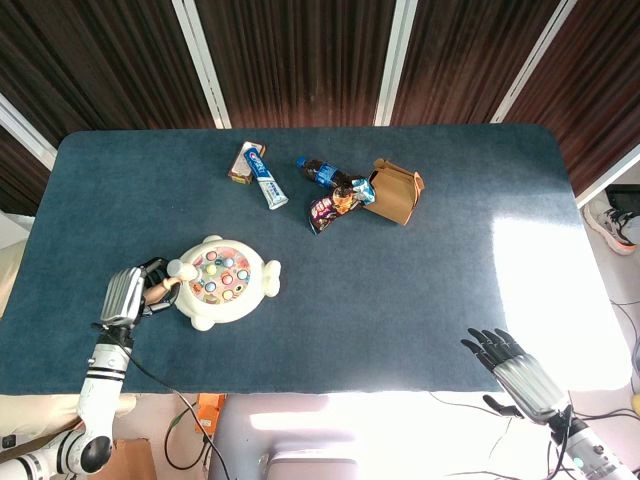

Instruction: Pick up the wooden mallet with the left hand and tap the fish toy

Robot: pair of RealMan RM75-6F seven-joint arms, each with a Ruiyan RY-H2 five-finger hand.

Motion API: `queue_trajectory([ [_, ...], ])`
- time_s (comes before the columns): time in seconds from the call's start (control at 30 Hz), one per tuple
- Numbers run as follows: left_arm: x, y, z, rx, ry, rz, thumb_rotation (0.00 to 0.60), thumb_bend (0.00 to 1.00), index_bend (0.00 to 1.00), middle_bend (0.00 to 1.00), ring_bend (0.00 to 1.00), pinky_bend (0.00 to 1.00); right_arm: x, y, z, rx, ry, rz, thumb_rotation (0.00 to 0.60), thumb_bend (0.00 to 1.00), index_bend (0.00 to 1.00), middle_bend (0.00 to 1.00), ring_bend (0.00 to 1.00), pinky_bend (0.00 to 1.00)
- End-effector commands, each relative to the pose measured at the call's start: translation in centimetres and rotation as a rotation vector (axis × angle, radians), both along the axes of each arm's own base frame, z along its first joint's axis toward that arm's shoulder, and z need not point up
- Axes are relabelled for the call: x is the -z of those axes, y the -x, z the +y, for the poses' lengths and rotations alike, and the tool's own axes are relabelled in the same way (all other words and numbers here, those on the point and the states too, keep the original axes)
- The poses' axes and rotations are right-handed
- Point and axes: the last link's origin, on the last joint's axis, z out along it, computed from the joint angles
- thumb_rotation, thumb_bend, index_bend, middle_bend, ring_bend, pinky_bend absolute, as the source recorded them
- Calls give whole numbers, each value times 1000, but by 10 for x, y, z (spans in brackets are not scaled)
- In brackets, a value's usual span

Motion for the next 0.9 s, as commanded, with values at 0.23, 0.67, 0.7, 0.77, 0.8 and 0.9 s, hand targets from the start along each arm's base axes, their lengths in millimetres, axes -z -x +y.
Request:
queue_trajectory([
  [0.23, 15, -11, 28, -70, 108, 136, 600, 714, 766, 632, 641, 684, 0, 2, -1, 11, 1, 7, 600, 239, 0, 0, 0, 0],
  [0.67, 10, -24, 50, -162, 112, 105, 600, 713, 767, 632, 642, 685, -1, 3, -2, 18, 4, 8, 600, 239, 0, 0, 0, 0],
  [0.7, 12, -26, 52, -166, 111, 108, 600, 714, 767, 632, 642, 685, -1, 2, -2, 18, 5, 6, 600, 239, 0, 0, 0, 0],
  [0.77, 15, -30, 54, -173, 112, 114, 600, 714, 768, 633, 642, 684, -2, 2, -2, 19, 8, 5, 600, 238, 0, 0, 0, 0],
  [0.8, 17, -32, 55, -177, 111, 122, 600, 714, 768, 633, 642, 684, -2, 3, -2, 20, 9, 4, 600, 239, 0, 0, 0, 0],
  [0.9, 23, -35, 56, -187, 114, 138, 600, 714, 769, 633, 643, 685, -3, 3, -2, 20, 12, 1, 600, 239, 0, 0, 0, 0],
])
